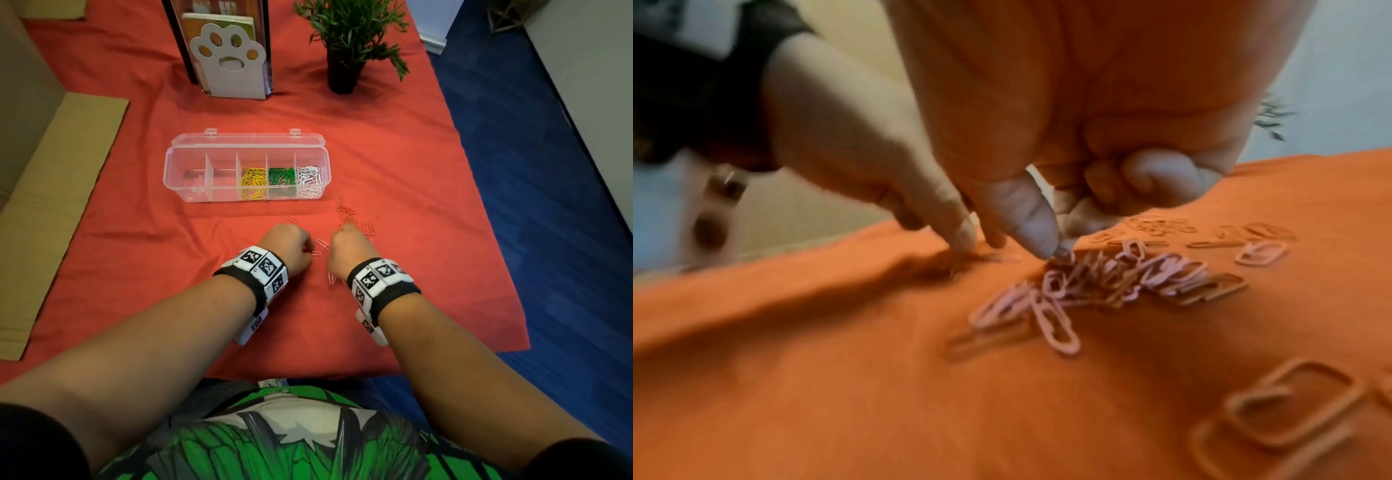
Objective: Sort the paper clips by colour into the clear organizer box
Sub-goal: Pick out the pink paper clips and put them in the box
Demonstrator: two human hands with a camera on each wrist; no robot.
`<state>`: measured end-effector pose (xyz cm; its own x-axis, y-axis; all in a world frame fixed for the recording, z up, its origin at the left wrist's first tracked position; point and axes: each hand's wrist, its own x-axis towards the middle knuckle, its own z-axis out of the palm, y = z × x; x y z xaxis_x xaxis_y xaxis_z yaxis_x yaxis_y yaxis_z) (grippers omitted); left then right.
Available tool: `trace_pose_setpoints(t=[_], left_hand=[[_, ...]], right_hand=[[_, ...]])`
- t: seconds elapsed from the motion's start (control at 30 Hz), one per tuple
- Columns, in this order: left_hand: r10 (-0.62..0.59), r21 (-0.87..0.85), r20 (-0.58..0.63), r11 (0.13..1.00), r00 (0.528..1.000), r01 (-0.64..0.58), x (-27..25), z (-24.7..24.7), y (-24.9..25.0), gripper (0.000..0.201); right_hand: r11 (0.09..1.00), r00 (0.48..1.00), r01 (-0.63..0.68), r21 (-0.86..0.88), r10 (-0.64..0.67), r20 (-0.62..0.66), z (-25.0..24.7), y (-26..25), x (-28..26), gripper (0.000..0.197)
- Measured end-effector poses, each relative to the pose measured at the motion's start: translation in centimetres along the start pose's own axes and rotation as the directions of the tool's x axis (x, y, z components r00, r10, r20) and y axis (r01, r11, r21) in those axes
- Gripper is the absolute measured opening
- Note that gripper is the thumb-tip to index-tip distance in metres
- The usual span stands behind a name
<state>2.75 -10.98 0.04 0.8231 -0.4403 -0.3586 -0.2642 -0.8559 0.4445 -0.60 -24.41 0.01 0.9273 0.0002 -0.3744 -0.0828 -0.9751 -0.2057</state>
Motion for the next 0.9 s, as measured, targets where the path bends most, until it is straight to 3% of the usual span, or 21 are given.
trace_pose_setpoints(t=[0.1,0.2,0.3,0.4,0.43,0.47,0.5,0.53,0.57,0.63,0.67,0.7,0.8,0.9], left_hand=[[0.039,0.072,-0.012,0.997,0.999,-0.038,0.0,0.5,0.3,0.018],[0.013,0.084,0.034,0.996,0.999,-0.016,0.0,0.8,0.3,0.017],[-0.029,-0.003,0.038,1.000,0.999,0.029,-0.2,0.6,0.3,0.015],[-0.134,-0.265,0.105,0.951,0.985,0.157,-0.4,-0.4,0.2,0.014],[-0.165,-0.398,0.170,0.890,0.972,0.221,-0.3,-0.8,-0.1,0.017],[-0.199,-0.571,0.234,0.764,0.952,0.300,-0.3,-1.3,-0.3,0.019],[-0.245,-0.740,0.292,0.554,0.924,0.381,-0.5,-1.7,-0.4,0.019],[-0.281,-0.833,0.350,0.342,0.893,0.434,-0.7,-2.1,-0.6,0.019],[-0.281,-0.872,0.386,0.199,0.879,0.447,-0.8,-2.3,-0.9,0.018],[-0.276,-0.885,0.412,0.106,0.868,0.454,-1.1,-2.6,-1.2,0.021],[-0.271,-0.888,0.409,0.100,0.871,0.448,-1.1,-2.7,-1.3,0.021],[-0.268,-0.894,0.404,0.084,0.875,0.439,-1.2,-2.7,-1.3,0.021],[-0.246,-0.906,0.397,0.047,0.884,0.420,-1.4,-2.8,-1.8,0.023],[-0.250,-0.913,0.371,0.077,0.894,0.400,-1.7,-2.8,-2.3,0.024]], right_hand=[[0.963,0.995,-0.097,0.250,0.095,0.021,-0.5,1.0,0.7,0.015],[0.798,0.974,-0.220,0.562,0.205,0.091,-1.2,1.9,0.9,0.009],[0.557,0.952,-0.299,0.775,0.232,0.201,-1.3,2.2,1.2,0.022],[0.202,0.943,-0.311,0.928,0.185,0.276,-1.3,1.9,1.2,0.028],[0.104,0.940,-0.314,0.944,0.174,0.294,-1.4,1.8,1.0,0.027],[0.025,0.936,-0.319,0.947,0.168,0.311,-1.4,1.7,1.0,0.025],[-0.013,0.929,-0.334,0.942,0.166,0.332,-1.5,1.5,1.0,0.022],[0.017,0.922,-0.353,0.935,0.174,0.345,-1.4,1.3,1.1,0.020],[0.156,0.924,-0.361,0.920,0.196,0.329,-1.4,0.9,1.2,0.019],[0.641,0.953,-0.304,0.705,0.221,0.210,-1.3,0.2,1.4,0.013],[0.830,0.972,-0.235,0.506,0.196,0.131,-1.2,-0.3,1.3,0.010],[0.935,0.984,-0.176,0.309,0.163,0.067,-0.8,-0.8,1.3,0.017],[0.995,0.996,-0.082,-0.054,0.080,-0.029,0.3,-1.9,1.2,0.036],[0.982,0.996,-0.060,-0.178,0.048,-0.070,0.7,-2.8,1.0,0.033]])
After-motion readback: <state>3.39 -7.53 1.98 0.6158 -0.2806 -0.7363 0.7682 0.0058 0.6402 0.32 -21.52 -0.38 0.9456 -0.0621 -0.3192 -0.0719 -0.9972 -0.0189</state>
